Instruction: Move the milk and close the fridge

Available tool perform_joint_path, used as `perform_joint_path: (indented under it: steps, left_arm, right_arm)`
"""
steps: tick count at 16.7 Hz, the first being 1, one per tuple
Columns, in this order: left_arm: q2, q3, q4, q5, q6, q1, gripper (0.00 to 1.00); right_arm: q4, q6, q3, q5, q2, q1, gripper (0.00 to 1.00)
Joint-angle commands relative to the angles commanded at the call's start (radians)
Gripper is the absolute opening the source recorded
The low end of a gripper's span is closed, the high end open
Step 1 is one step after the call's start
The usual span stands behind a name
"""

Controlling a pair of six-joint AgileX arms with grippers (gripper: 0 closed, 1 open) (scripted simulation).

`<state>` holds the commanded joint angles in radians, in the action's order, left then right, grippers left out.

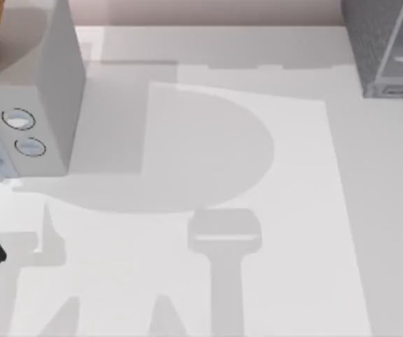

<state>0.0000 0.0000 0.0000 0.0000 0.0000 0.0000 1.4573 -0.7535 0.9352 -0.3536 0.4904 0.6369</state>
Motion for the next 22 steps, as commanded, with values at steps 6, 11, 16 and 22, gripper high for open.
perform_joint_path:
  steps: [6,11,16,22]
  left_arm:
    - [0.000,0.000,0.000,0.000,0.000,0.000,1.00]
    - [0.000,0.000,0.000,0.000,0.000,0.000,1.00]
    - [0.000,0.000,0.000,0.000,0.000,0.000,1.00]
    - [0.000,0.000,0.000,0.000,0.000,0.000,1.00]
  right_arm:
    - [0.008,-0.562,0.181,-0.259,0.568,0.510,1.00]
    - [0.016,-0.974,0.307,-0.448,0.996,0.886,1.00]
    - [0.022,-1.240,0.385,-0.568,1.276,1.126,1.00]
    - [0.022,-1.293,0.400,-0.592,1.330,1.173,1.00]
